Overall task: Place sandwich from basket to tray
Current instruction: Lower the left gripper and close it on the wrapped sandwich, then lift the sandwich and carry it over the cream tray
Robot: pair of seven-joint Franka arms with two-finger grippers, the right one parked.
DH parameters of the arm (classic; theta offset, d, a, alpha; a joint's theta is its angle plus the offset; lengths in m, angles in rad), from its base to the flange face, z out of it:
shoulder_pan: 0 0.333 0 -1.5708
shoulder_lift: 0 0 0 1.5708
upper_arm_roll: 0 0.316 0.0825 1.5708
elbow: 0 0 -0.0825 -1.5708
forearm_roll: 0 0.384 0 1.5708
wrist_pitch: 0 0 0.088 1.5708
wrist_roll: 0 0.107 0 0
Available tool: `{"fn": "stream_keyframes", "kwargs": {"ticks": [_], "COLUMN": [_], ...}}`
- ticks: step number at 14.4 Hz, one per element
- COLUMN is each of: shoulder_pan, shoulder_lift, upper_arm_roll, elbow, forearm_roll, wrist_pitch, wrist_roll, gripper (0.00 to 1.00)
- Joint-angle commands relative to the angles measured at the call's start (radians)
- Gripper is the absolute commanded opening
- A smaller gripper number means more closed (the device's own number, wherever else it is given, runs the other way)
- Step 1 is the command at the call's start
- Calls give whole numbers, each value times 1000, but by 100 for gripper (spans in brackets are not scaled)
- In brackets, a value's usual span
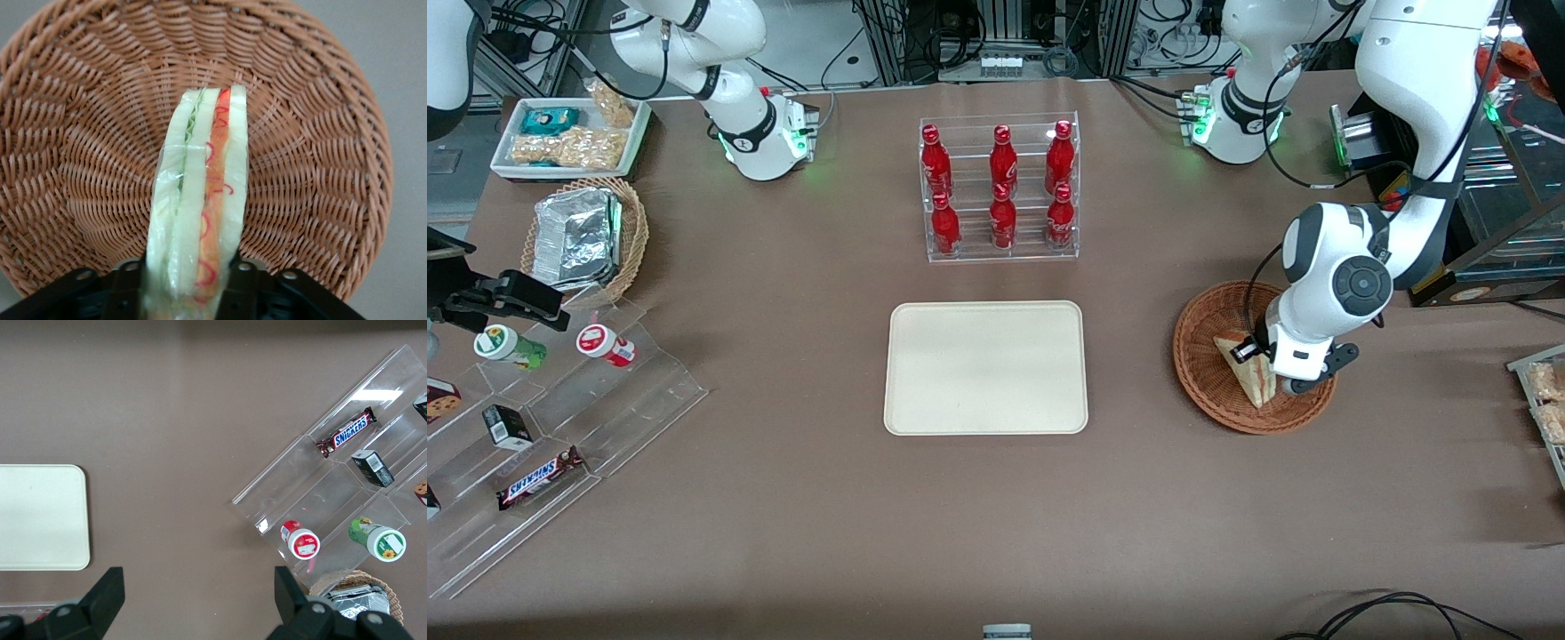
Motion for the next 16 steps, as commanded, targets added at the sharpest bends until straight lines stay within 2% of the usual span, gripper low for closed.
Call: {"fn": "stream_keyframes", "kwargs": {"ticks": [1, 4, 6, 9, 11, 13, 16], "shoulder_pan": [-7, -82, -203, -369, -490, -577, -654], "shoulder_lift": [-45, -22, 60, 211, 313, 445, 553], "upper_arm_roll": [0, -43, -60, -60, -60, -60, -60], "elbow": [45, 263, 410, 538, 608, 754, 909], "forearm_roll": [2, 1, -1, 19, 80, 82, 80], "wrist_pitch": [-84, -375, -446, -442, -399, -325, -324], "wrist_roll": [-5, -24, -102, -102, -105, -114, -166], "gripper": [2, 2, 2, 3, 4, 5, 5]}}
